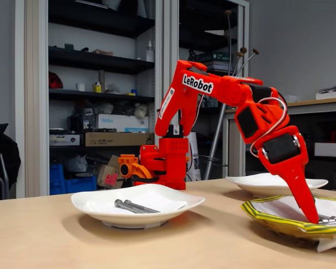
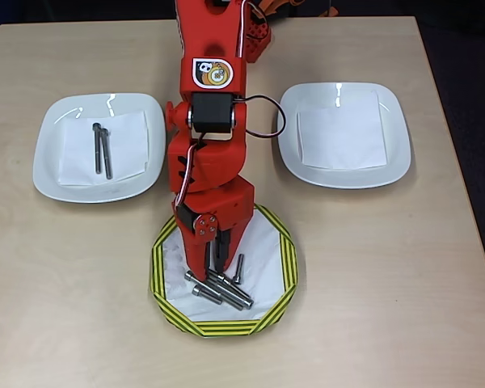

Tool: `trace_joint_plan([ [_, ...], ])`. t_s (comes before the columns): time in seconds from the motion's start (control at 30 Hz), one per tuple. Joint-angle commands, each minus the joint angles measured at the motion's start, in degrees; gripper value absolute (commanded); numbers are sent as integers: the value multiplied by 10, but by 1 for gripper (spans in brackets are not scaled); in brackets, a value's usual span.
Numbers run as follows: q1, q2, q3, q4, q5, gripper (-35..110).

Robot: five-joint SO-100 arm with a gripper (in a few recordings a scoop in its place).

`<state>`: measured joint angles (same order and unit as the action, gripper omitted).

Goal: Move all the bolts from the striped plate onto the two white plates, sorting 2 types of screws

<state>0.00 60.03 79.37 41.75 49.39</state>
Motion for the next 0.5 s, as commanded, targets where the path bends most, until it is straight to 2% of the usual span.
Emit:
trace_joint_plan([
  [0.0,-6,1,3,3,18,5],
  [0.3,16,4,-2,7,4,0],
  [0.47,19,11,-47,72,-12,0],
])
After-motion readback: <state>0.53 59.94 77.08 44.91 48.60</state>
